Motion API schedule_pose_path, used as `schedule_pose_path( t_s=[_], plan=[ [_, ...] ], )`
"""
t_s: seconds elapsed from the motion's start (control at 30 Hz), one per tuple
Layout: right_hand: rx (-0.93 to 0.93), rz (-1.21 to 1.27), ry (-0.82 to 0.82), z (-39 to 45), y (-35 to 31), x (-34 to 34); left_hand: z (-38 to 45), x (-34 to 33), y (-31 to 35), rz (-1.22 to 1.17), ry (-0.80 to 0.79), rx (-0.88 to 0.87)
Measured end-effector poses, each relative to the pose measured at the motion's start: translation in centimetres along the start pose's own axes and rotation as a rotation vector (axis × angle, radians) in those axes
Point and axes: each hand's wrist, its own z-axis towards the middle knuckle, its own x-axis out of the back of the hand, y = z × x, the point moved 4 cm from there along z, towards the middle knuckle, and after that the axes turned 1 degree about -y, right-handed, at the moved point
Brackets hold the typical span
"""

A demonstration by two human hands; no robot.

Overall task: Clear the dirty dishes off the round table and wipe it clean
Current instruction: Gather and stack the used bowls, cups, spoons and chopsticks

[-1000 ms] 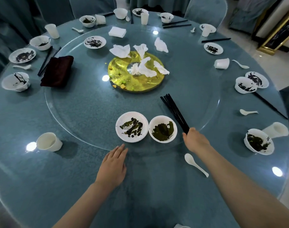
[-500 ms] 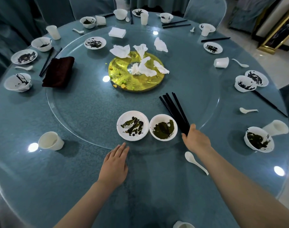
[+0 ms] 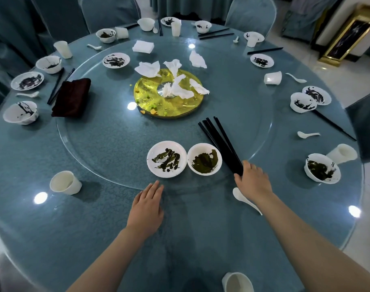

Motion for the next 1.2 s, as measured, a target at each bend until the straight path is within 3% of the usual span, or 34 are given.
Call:
schedule_pose_path(
  t_s=[0.3,0.47,0.53,0.77,1.0,1.2],
  plan=[
    [0.13,0.199,-0.054,-10.7,0.9,-0.3,-1.4,0.0,0.8,-0.01,-0.018,-0.005],
    [0.193,0.351,-0.457,-17.3,1.4,-2.0,-3.0,-0.5,1.7,-0.061,-0.048,-0.017],
    [0.254,0.317,-0.546,-19.8,1.2,-2.5,-3.8,-0.9,1.9,-0.085,-0.058,-0.024],
    [0.385,0.125,-0.549,-23.7,0.1,-5.0,-5.7,-2.0,1.5,-0.112,-0.086,-0.037],
    [0.314,0.17,-0.56,-23.2,-0.8,-5.4,-6.5,-2.2,-0.3,-0.134,-0.091,-0.036],
    [0.292,0.184,-0.503,-21.2,-4.9,-3.0,-7.0,-1.0,-5.1,-0.251,-0.074,0.076]
  ],
)
